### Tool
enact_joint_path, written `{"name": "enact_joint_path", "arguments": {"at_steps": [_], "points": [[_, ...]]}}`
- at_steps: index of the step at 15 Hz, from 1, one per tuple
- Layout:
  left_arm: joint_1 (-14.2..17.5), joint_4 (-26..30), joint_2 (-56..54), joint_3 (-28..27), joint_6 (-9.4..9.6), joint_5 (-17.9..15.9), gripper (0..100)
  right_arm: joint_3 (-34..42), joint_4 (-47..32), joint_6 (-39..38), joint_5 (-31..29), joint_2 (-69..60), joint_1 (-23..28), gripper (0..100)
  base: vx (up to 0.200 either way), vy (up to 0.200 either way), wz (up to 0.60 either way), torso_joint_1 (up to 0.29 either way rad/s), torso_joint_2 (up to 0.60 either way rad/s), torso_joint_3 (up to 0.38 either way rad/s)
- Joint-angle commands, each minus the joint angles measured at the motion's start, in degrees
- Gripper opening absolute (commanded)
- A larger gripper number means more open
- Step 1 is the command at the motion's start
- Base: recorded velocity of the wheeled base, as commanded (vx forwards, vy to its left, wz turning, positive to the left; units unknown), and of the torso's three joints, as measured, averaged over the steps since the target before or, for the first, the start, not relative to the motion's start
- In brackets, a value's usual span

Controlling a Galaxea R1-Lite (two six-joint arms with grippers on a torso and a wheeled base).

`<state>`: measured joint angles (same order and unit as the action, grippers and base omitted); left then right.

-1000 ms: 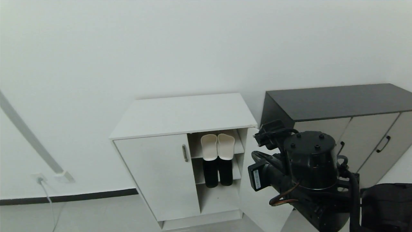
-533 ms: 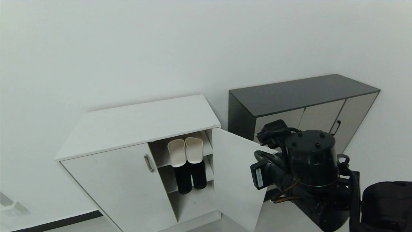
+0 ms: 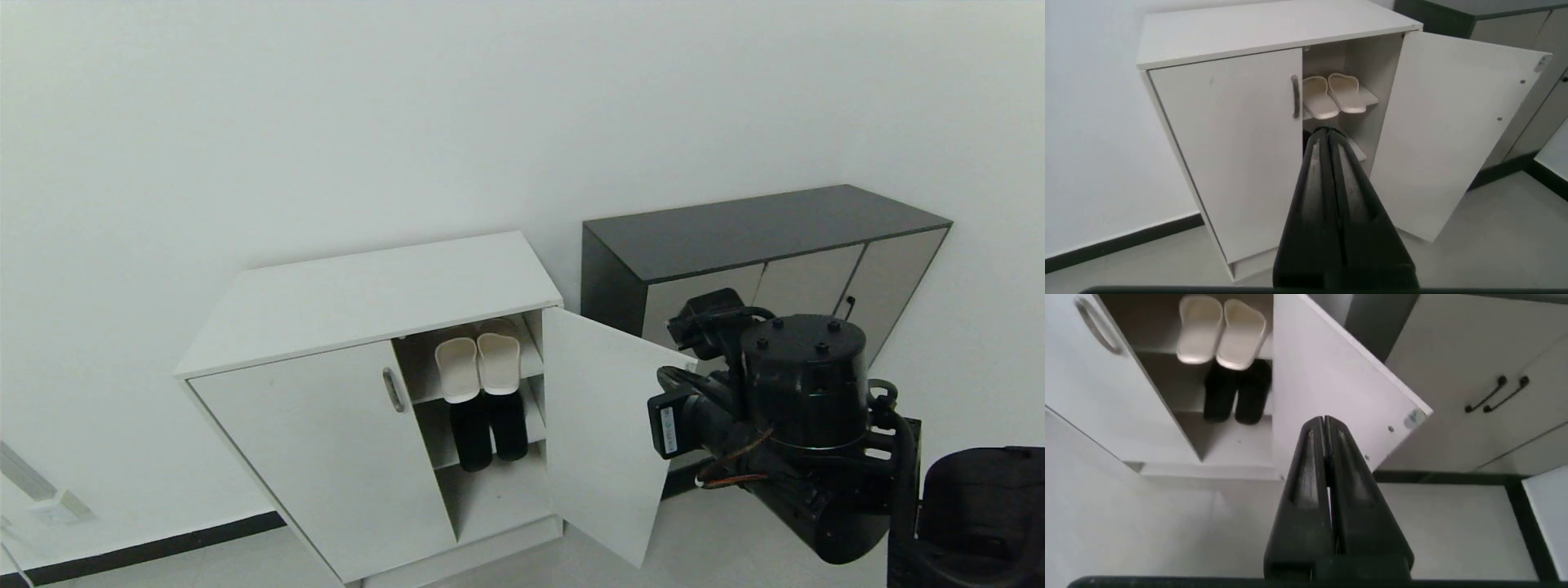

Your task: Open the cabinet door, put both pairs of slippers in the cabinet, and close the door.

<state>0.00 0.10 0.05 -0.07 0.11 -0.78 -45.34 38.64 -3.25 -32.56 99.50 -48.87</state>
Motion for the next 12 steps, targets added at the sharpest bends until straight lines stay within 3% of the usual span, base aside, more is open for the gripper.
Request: {"name": "enact_joint_path", "arguments": {"at_steps": [1,4,6,8,12], "points": [[0.00,-0.01,0.04,0.07,-0.02,-0.01,0,-0.01,0.29,0.18,0.92,0.61,1.85,0,0.000,0.000,0.00,0.000,0.00,0.000],[0.00,-0.01,-0.05,0.07,-0.02,-0.01,0,-1.60,0.73,0.00,9.18,2.01,8.09,0,0.000,0.000,0.00,0.000,0.00,0.000],[0.00,-0.01,-0.05,0.07,0.07,-0.01,0,-5.20,-0.32,0.09,11.29,4.48,12.49,0,0.000,0.000,0.00,0.000,0.00,0.000],[0.00,-0.01,0.04,0.07,-0.02,-0.01,0,-13.11,-5.86,-0.26,16.13,9.48,18.46,0,0.000,0.000,0.00,0.000,0.00,0.000],[0.00,-0.01,0.04,0.07,-0.02,-0.01,0,-22.95,-8.06,-1.05,18.85,17.75,23.56,0,0.000,0.000,0.00,0.000,0.00,0.000]]}}
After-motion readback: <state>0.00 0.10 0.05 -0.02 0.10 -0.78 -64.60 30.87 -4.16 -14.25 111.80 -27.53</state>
